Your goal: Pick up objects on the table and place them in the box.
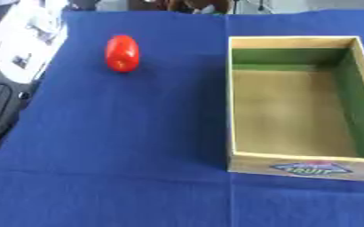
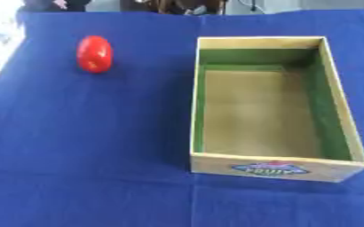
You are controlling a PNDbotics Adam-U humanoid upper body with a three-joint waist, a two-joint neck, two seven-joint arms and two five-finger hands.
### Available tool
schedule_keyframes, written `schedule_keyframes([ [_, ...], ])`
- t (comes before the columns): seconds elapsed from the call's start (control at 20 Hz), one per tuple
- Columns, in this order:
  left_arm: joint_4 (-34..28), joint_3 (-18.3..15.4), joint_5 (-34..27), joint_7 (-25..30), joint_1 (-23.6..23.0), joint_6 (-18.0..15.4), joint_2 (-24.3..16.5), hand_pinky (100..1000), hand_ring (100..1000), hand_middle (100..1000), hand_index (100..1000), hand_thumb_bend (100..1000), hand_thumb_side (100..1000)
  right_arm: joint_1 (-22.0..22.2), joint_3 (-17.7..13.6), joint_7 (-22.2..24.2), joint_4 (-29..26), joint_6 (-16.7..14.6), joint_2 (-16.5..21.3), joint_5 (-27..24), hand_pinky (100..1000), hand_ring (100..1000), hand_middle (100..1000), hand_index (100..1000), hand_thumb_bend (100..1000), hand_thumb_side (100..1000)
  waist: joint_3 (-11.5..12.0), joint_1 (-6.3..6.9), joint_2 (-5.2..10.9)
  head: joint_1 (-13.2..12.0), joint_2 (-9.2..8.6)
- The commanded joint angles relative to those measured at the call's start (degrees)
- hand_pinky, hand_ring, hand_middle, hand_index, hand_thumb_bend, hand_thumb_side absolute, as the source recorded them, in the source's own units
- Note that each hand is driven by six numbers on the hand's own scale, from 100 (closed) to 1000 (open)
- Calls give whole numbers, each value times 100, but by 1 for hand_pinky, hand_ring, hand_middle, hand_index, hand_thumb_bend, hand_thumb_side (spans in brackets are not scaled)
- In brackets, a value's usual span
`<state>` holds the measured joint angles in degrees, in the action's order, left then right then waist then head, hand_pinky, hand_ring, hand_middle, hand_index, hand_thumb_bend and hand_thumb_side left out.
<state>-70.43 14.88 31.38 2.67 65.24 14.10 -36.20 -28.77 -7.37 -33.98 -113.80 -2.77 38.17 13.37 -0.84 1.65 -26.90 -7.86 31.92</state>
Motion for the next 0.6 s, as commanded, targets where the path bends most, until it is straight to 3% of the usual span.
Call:
schedule_keyframes([
  [0.05,369,-23,281,269,270,14,-10,617,766,759,963,251,1000,-76,-19,37,-79,-5,224,-59,759,749,793,831,100,977,-21,-1,114,-47,-104],
  [0.6,1830,-262,1193,1100,757,-377,256,610,788,794,970,313,1000,-113,-2,69,-79,-16,221,-87,759,749,793,831,100,976,-82,17,29,-97,-230],
])
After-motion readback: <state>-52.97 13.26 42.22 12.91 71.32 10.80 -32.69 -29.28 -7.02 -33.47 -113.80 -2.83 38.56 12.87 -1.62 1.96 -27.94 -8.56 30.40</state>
